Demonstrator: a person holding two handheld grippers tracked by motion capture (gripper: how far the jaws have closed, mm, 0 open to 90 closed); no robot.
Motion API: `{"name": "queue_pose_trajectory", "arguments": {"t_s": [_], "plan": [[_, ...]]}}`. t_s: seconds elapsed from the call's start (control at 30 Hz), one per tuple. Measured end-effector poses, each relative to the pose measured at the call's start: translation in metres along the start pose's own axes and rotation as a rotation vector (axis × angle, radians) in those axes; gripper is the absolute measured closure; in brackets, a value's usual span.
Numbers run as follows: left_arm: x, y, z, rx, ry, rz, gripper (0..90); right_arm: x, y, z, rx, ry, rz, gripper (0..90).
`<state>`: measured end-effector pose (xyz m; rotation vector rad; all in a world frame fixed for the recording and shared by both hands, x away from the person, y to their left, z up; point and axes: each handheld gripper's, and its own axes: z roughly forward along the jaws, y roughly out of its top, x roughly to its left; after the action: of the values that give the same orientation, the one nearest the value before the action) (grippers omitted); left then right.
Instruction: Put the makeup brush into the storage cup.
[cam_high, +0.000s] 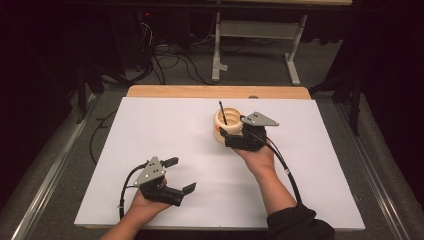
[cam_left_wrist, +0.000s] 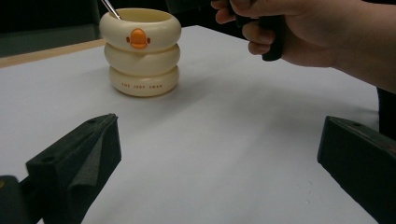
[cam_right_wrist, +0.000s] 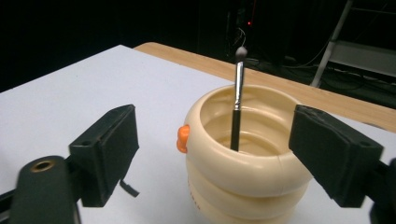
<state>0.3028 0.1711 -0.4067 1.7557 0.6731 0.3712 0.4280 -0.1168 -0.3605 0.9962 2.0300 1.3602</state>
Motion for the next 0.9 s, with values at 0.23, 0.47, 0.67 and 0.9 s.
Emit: {"name": "queue_pose_trajectory", "arguments": {"t_s": [0.23,0.47,0.67,0.9], "plan": [[0.0,-0.001,-0.002,-0.002,0.006,-0.004,0.4,0.003,-0.005,-0.005,-0.001,0.005,0.004,13.5],[0.0,-0.002,-0.005,-0.001,0.018,-0.008,0.4,0.008,-0.009,-0.01,0.002,0.015,-0.001,7.0],[0.001,-0.003,-0.007,-0.004,0.025,-0.021,0.4,0.012,-0.013,-0.017,0.003,0.025,-0.001,3.8],[0.004,-0.003,-0.008,-0.007,0.036,-0.033,0.4,0.011,-0.024,-0.029,0.001,0.028,0.011,1.2]]}}
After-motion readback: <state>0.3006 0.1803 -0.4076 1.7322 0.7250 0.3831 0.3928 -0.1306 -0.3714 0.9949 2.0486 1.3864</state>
